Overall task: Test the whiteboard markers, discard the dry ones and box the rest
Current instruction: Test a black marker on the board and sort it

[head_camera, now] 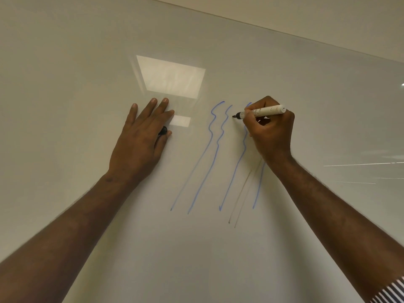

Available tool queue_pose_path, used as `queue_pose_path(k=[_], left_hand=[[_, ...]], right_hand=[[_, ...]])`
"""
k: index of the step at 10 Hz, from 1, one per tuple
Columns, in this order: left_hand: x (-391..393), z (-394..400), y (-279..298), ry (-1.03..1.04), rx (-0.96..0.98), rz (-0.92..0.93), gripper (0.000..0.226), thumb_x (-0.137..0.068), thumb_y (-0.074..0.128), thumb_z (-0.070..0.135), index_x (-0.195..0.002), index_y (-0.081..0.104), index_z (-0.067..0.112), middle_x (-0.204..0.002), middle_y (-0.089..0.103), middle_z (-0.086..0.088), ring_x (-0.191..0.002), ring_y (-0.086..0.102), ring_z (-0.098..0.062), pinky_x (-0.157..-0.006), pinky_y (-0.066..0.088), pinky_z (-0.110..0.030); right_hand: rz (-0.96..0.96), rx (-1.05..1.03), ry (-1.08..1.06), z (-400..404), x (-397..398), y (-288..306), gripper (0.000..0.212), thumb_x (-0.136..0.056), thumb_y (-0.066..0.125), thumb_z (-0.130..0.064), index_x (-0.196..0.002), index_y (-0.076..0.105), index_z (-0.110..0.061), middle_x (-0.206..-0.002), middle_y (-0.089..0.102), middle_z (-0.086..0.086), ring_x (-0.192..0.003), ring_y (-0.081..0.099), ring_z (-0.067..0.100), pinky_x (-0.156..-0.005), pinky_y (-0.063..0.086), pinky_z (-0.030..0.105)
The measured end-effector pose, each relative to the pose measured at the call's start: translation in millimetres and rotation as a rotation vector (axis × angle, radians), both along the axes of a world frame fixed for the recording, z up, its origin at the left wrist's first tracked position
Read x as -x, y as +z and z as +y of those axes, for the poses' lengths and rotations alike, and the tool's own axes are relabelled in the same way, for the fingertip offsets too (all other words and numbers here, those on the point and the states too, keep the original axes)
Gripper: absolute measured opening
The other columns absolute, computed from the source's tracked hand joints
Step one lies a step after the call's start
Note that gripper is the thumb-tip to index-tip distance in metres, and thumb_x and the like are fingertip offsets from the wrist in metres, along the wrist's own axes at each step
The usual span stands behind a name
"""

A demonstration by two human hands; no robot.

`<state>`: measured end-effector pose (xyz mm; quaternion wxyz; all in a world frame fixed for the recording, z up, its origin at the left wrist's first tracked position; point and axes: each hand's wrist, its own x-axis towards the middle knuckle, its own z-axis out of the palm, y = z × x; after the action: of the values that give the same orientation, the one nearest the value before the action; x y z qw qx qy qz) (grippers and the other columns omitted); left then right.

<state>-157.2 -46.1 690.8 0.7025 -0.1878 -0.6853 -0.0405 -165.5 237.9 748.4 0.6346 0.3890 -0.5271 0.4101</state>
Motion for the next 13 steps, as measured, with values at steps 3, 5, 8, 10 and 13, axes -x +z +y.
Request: queue_pose_path(k=[3, 5, 8, 10, 13], left_hand=[[1.7, -0.8, -0.9, -0.008, 0.000, 0.013, 0.046, -0.106, 0.050, 0.018, -0.151, 0.043, 0.016, -0.164, 0.031, -0.001, -0.154, 0.022, -0.019, -0.127, 0.009, -0.047], [1.1, -0.9, -1.4, -0.006, 0.000, 0.009, 0.045, -0.105, 0.050, 0.017, -0.150, 0.043, 0.015, -0.164, 0.031, -0.001, -0.154, 0.022, -0.019, -0.127, 0.010, -0.048], [-0.7, -0.9, -2.6, -0.017, 0.000, 0.004, 0.044, -0.105, 0.050, 0.016, -0.148, 0.045, 0.015, -0.164, 0.032, -0.002, -0.154, 0.023, -0.020, -0.127, 0.011, -0.050], [-0.4, -1.6, -3.0, -0.015, 0.003, 0.009, 0.044, -0.104, 0.052, 0.016, -0.148, 0.046, 0.015, -0.163, 0.033, -0.003, -0.153, 0.024, -0.021, -0.126, 0.012, -0.051], [-0.9, -1.1, -3.7, -0.010, 0.002, 0.008, 0.045, -0.103, 0.052, 0.015, -0.148, 0.046, 0.015, -0.163, 0.034, -0.004, -0.153, 0.025, -0.022, -0.127, 0.011, -0.050]], right_hand=[[-0.050, 0.005, 0.149, 0.9, 5.4, -44.0, 0.010, -0.083, 0.067, -0.010, -0.073, 0.067, -0.011, -0.067, 0.067, 0.004, -0.056, 0.061, 0.024, -0.050, 0.046, 0.033], [-0.084, -0.028, 0.206, -2.6, 4.0, -69.2, 0.011, -0.083, 0.067, -0.010, -0.073, 0.066, -0.007, -0.066, 0.065, -0.004, -0.055, 0.058, 0.018, -0.051, 0.042, 0.025], [-0.100, -0.145, 0.199, -3.6, -0.9, -115.4, 0.015, -0.082, 0.066, -0.006, -0.067, 0.067, -0.006, -0.067, 0.064, 0.001, -0.058, 0.061, 0.023, -0.052, 0.045, 0.030], [-0.077, -0.584, 0.010, -12.8, -1.2, -182.8, 0.010, -0.077, 0.067, -0.006, -0.077, 0.068, -0.016, -0.076, 0.062, -0.016, -0.067, 0.054, -0.002, -0.063, 0.041, 0.015], [-0.052, -0.443, 0.030, -9.6, -21.5, -113.5, 0.011, -0.083, 0.070, 0.000, -0.078, 0.071, -0.009, -0.076, 0.069, -0.004, -0.061, 0.064, 0.013, -0.056, 0.047, 0.024]])
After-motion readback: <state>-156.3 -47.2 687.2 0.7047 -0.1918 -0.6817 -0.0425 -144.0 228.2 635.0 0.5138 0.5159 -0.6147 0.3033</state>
